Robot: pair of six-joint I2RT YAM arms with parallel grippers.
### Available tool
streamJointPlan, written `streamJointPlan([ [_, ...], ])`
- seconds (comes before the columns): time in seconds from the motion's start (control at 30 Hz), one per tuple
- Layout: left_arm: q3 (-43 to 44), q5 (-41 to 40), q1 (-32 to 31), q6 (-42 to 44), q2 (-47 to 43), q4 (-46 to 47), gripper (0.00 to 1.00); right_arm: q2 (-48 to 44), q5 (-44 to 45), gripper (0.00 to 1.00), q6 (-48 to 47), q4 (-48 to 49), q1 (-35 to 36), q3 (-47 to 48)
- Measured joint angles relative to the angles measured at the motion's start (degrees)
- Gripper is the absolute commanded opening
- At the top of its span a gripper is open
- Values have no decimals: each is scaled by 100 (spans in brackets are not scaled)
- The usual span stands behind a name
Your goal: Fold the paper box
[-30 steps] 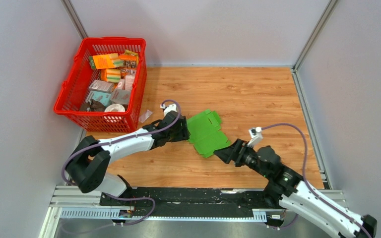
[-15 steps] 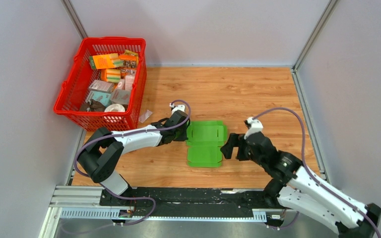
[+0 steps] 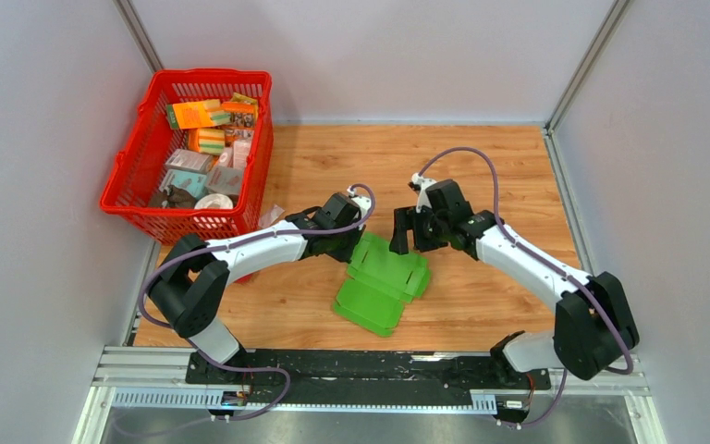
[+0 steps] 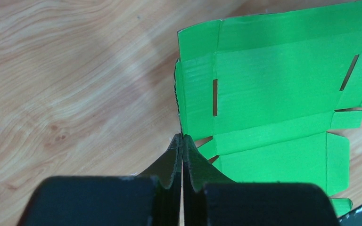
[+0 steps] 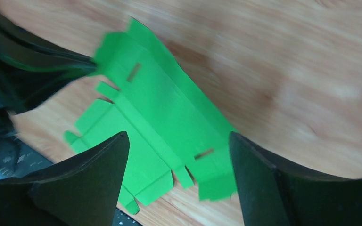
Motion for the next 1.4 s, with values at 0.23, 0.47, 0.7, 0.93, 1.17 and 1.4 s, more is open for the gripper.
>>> streamJointPlan([
  [0.23, 0, 420, 0, 584, 11, -330, 0, 981, -2035, 67, -328, 623, -1110, 39],
  [0.47, 0, 595, 0, 894, -46, -413, 0, 1272, -3025, 65, -192, 1305, -861, -103],
  [0.7, -11, 719, 0, 973, -352, -402, 0, 1784, -2997, 56, -61, 1578, -713, -105],
  [0.93, -175, 693, 0, 1021, -660, -385, 0, 1821, -3270, 44, 162, 1912, -713, -214],
  [1.17, -310, 667, 7, 1019, -811, -365, 0, 1888, -3526, 41, 299, 2310, -638, -326],
  [1.4, -444, 807, 90, 1005, -1115, -236, 0, 1902, -3545, 24, 387, 2577, -450, -531],
])
